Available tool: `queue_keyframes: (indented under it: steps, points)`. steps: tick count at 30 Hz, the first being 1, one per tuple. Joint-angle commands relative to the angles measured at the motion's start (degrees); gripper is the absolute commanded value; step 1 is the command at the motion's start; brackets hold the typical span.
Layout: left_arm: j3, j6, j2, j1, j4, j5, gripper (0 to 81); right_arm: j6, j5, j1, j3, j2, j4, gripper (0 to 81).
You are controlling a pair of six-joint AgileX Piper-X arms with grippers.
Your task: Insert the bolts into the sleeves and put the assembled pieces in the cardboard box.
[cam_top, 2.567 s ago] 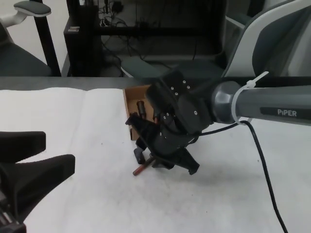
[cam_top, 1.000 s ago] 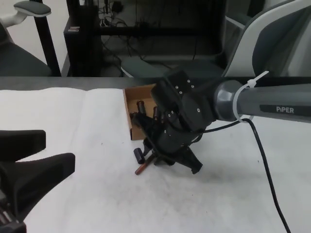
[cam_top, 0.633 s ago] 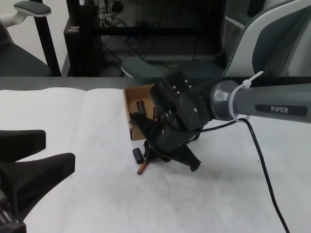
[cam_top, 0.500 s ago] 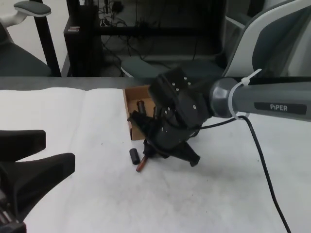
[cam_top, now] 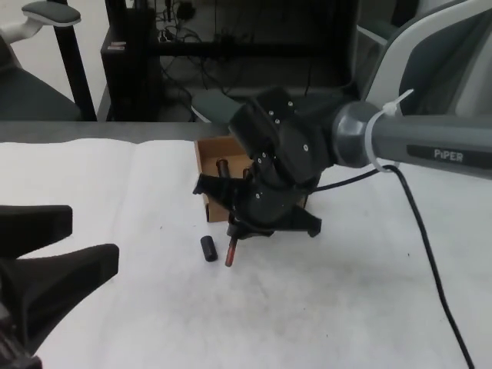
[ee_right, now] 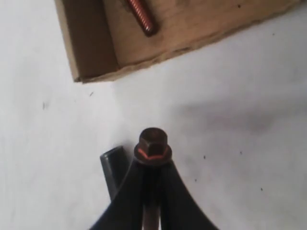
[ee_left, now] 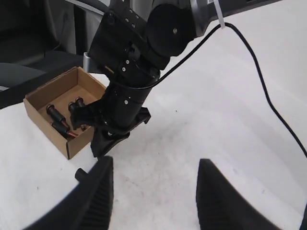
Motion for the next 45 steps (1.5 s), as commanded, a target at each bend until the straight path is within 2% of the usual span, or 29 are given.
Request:
queue_keyframes:
  steps: [1, 11, 17, 22, 28, 34, 42, 45]
  points:
    - [0.04, 1.24, -0.27, -0.22, 0.94, 0.00, 52.9, -5.75, 1.60, 0.99, -0.68, -3.82, 2.53, 0.4]
    - [0.16, 1.24, 5.53, -0.22, 4.37, 0.00, 52.6, -15.98, 4.06, 4.14, -0.57, -12.24, 6.33, 0.4]
    - [0.16, 0.88, 10.73, -0.22, 3.30, 0.00, 52.6, -18.68, 4.67, 4.53, 0.92, -17.83, 5.68, 0.4]
    - [0.16, 0.54, 15.34, -0.22, 1.22, 0.00, 52.6, -18.69, 5.05, 4.53, 10.77, -25.76, 2.68, 0.4]
    - [0.16, -1.64, 20.71, -0.22, -3.60, -0.61, 52.2, -18.57, 5.05, 4.53, 26.82, -40.57, -5.54, 0.4]
    - [0.16, -7.11, 28.66, -0.22, -11.61, -1.72, 44.8, -22.48, 3.69, 4.53, 38.95, -53.21, -13.41, 0.4]
    - [-3.10, -11.10, 44.91, -0.22, -17.19, -1.72, 44.8, -22.58, 2.19, 4.29, 45.97, -61.60, -16.20, 0.4]
    - [-7.60, -12.90, 52.20, -0.22, -17.19, -3.97, 44.8, -22.58, 0.25, 4.29, 46.14, -62.01, -16.20, 0.4]
